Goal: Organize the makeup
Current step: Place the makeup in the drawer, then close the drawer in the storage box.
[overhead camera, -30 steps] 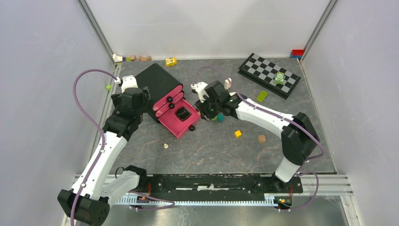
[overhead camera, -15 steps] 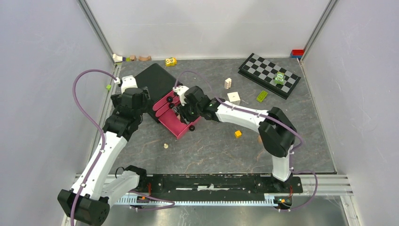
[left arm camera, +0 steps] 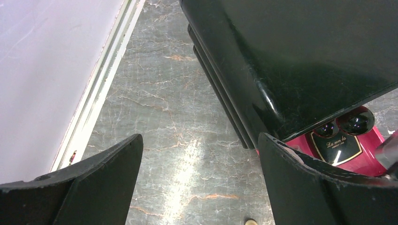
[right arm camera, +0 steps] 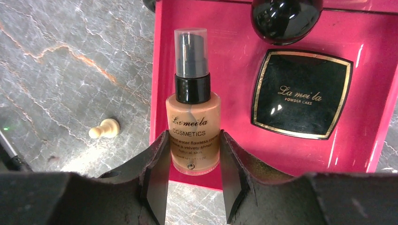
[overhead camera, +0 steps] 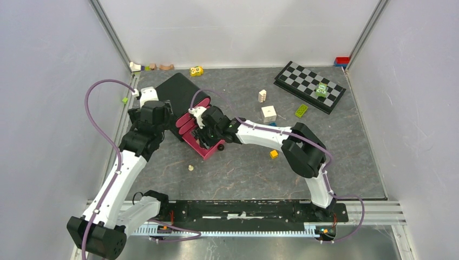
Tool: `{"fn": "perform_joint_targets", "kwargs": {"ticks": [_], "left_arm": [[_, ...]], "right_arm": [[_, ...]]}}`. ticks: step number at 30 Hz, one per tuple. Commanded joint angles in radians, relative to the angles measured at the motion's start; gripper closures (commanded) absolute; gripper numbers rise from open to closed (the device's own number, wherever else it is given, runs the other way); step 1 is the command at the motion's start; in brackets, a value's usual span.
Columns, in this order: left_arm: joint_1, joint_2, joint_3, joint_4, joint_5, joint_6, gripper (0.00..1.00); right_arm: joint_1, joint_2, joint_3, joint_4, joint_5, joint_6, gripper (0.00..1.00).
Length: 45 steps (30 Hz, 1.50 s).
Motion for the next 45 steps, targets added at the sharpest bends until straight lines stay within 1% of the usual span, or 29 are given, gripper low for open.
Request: {"fn": "perform_joint_targets", "kwargs": {"ticks": [1,7,9,11,13,23,29,33,35,38,40,42,45], "left_arm": [[0.004,0.003,0.008,0.012,-0.013,-0.03,0.02],[0.004,0.011,0.011,0.012,-0.003,-0.029,0.02],[0.004,0.012,0.011,0.012,-0.002,-0.028,0.02],[0.004,0.012,0.011,0.012,-0.001,-0.027,0.02],[0.004,0.014,0.011,0.012,0.002,-0.027,0.02],[0.004,0.015,0.011,0.012,0.002,-0.025,0.02],[0.005,0.014,0.011,0.01,-0.002,-0.025,0.02],[0.004,0.015,0.011,0.01,-0.002,-0.025,0.02],[0.005,0.018,0.01,0.01,0.003,-0.025,0.02],[0.004,0.021,0.01,0.01,0.014,-0.024,0.02],[0.004,0.026,0.011,0.01,0.017,-0.024,0.02],[0.004,0.031,0.011,0.011,0.019,-0.024,0.02],[0.005,0.041,0.011,0.01,0.026,-0.022,0.02]], "right_arm": [[0.006,0.024,0.059,0.043,0.013,0.006,0.65],[0.008,0.06,0.093,0.022,0.01,-0.004,0.63],[0.009,0.069,0.102,0.014,0.012,-0.006,0.59],[0.01,0.073,0.105,0.012,0.01,-0.003,0.52],[0.01,0.072,0.103,0.017,0.002,-0.001,0.5],[0.011,0.044,0.093,0.02,0.007,0.001,0.46],[0.011,-0.06,0.081,0.029,0.029,-0.016,0.45],[0.011,-0.159,0.026,0.064,0.044,-0.03,0.44],[0.012,-0.216,-0.017,0.069,0.091,-0.052,0.41],[0.006,-0.297,-0.081,0.029,0.253,-0.093,0.37],[-0.003,-0.344,-0.128,0.003,0.329,-0.121,0.34],[-0.024,-0.391,-0.183,-0.021,0.351,-0.141,0.3],[-0.076,-0.464,-0.307,-0.024,0.33,-0.138,0.29]]}}
